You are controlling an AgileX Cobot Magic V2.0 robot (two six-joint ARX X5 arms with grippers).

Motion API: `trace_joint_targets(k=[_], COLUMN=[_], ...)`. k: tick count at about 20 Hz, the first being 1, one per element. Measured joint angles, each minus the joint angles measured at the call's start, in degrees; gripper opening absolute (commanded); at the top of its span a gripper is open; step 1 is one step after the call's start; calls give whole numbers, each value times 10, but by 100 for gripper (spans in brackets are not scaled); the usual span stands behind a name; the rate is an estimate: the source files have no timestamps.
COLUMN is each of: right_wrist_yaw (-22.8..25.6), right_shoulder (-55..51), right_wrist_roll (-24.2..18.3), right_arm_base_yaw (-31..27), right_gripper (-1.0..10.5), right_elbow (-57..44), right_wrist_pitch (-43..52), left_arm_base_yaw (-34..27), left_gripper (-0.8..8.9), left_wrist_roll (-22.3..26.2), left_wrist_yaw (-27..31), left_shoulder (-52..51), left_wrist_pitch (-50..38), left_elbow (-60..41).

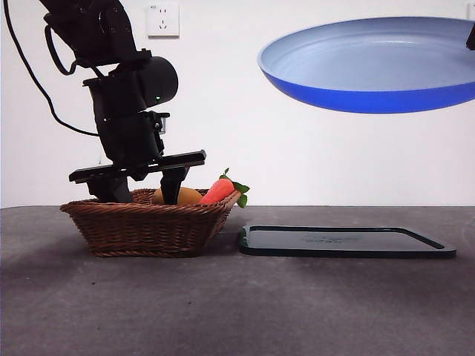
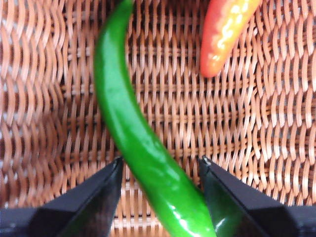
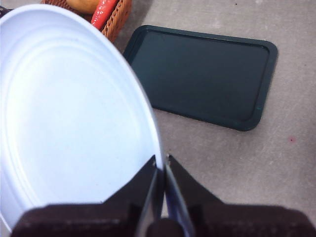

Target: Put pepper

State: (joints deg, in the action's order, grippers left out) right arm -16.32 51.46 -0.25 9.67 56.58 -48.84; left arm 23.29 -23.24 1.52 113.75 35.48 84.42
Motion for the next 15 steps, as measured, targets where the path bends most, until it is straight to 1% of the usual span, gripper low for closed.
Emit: trace_joint_targets(k=[3,5,10,13,15], right_wrist_yaw=[0,0,0,0,0], right_shoulder=[0,0,0,0,0], right_wrist_roll=[0,0,0,0,-1], right_arm_base_yaw=[0,0,0,0,0], right_gripper=[6,6,6,6,6], right_elbow=[0,0,0,0,0], right_wrist_pitch=[0,0,0,0,0], left_arm_base_yaw=[0,0,0,0,0], left_gripper=[147,109,97,96,70], left_wrist_roll=[-5,-9,-44,-50,-54], left_wrist_yaw=[0,-2,-6,-28,-35], left_shoulder=[0,0,0,0,0], left_wrist_pitch=[5,4,4,1,0], left_elbow=[0,0,0,0,0])
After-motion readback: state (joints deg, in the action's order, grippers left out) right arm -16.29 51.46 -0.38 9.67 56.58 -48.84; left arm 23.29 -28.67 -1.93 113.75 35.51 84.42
